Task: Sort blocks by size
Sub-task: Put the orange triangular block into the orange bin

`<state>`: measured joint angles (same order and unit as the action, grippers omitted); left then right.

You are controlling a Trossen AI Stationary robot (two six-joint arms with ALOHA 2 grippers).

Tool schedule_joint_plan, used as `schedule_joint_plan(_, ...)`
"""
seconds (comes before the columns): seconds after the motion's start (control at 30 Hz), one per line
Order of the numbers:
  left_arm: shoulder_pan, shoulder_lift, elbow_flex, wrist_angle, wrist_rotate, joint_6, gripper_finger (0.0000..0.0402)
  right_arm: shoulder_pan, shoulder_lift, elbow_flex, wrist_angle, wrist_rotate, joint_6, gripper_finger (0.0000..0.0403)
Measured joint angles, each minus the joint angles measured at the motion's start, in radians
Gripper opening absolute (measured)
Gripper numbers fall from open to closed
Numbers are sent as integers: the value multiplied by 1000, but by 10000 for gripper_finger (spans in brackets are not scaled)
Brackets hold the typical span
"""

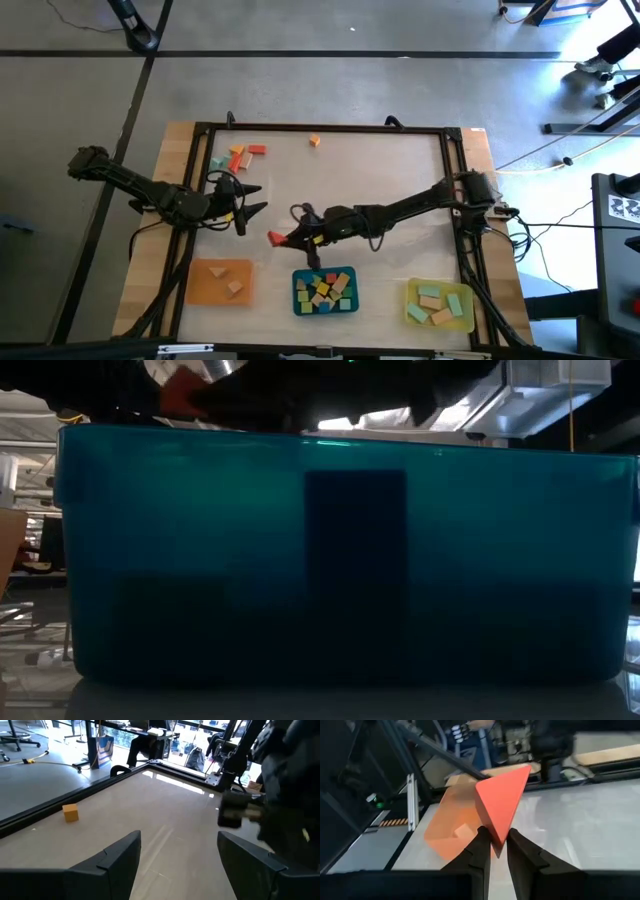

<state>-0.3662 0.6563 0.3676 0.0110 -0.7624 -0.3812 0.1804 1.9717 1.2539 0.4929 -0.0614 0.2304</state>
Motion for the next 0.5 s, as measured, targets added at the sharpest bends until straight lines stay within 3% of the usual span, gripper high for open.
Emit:
schedule_joint_plan(0.33,2,0,0,1,0,1,250,3,222,293,-39,-150,-28,57)
schedule_joint_plan(0.5,2,0,0,-1,0,-6,250,3,306,473,-213,-224,-79,57)
